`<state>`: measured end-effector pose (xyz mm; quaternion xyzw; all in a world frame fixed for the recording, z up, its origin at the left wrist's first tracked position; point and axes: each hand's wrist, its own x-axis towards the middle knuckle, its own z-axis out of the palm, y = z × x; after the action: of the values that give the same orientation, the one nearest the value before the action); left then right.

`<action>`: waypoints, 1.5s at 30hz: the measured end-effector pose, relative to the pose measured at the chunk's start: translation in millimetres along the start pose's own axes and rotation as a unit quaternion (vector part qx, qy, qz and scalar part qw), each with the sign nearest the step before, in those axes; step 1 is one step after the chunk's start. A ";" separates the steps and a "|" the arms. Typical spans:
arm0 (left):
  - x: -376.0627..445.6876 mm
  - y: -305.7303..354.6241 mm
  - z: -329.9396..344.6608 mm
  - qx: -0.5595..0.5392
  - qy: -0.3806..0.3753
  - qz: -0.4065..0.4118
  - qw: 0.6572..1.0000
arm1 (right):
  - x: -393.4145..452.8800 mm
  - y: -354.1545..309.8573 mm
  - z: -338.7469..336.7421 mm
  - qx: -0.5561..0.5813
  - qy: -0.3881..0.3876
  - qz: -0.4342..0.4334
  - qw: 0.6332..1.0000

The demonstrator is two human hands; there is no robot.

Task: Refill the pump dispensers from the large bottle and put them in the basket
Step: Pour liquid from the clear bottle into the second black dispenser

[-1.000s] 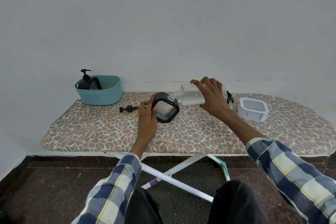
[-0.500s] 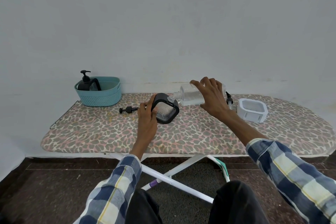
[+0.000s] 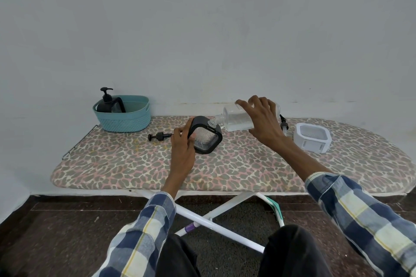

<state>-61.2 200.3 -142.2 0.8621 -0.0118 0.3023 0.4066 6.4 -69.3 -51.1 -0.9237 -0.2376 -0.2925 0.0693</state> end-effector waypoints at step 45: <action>-0.2 -0.7 -0.1 -0.005 -0.003 -0.002 1.000 | 0.5 -2.7 -4.3 -0.020 0.004 0.000 1.000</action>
<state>-61.3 200.8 -142.7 0.8610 -0.0131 0.2985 0.4115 3.3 -67.9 -47.3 -0.9238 -0.2317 -0.3006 0.0514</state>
